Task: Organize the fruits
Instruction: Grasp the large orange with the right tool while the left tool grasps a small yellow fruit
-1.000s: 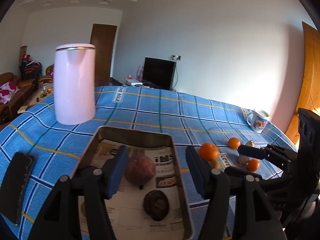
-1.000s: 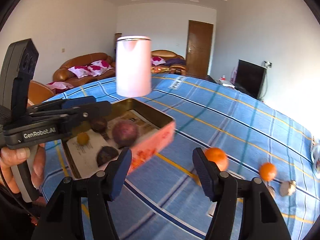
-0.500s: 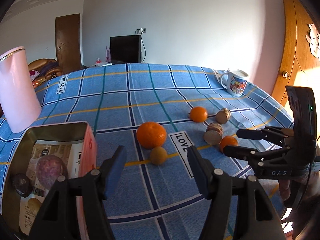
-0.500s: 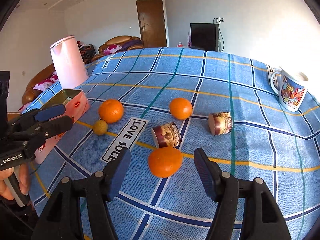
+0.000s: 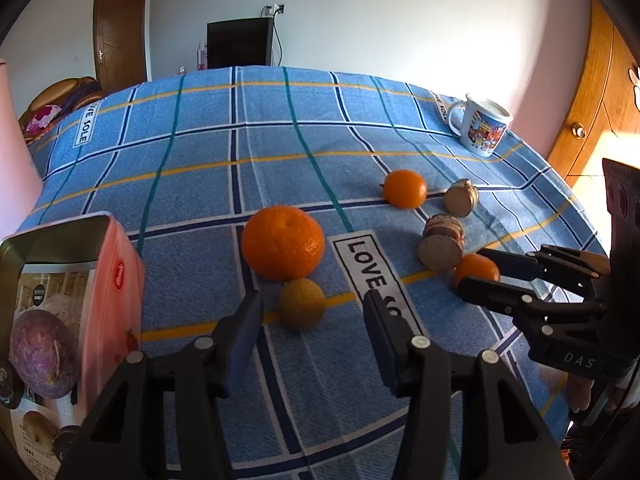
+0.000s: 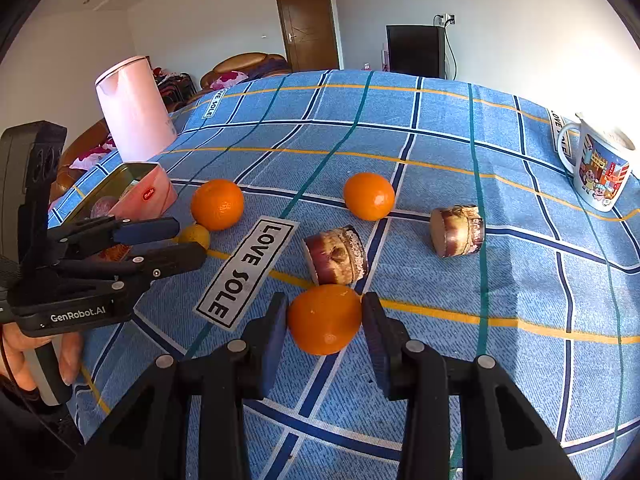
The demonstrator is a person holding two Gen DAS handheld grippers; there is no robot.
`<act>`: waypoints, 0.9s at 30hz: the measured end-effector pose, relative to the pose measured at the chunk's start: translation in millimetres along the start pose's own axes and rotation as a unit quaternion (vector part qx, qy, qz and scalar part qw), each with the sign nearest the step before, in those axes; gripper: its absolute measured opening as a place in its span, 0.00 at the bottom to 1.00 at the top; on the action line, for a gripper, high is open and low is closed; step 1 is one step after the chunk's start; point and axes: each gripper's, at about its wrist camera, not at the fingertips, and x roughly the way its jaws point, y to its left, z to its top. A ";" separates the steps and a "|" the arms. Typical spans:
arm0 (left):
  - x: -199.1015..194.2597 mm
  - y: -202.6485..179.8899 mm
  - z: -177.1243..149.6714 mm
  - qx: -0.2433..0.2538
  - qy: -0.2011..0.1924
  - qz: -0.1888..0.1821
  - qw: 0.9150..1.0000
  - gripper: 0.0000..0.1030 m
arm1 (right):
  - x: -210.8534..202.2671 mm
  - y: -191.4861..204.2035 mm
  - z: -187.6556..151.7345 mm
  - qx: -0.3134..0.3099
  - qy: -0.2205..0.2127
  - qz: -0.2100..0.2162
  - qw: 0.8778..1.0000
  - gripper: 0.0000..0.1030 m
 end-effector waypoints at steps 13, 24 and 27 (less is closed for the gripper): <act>-2.2 -1.5 3.4 0.005 -0.015 0.009 1.000 0.26 | -9.7 -0.4 -1.0 0.001 -0.024 -0.002 1.000 0.37; -24.8 -5.5 1.1 0.016 -0.076 -0.001 0.997 0.26 | -25.7 4.4 -1.7 -0.011 -0.069 -0.001 0.998 0.37; -28.7 -5.7 0.4 0.018 -0.087 -0.003 0.996 0.26 | -29.3 4.8 -2.7 -0.014 -0.080 0.002 0.997 0.37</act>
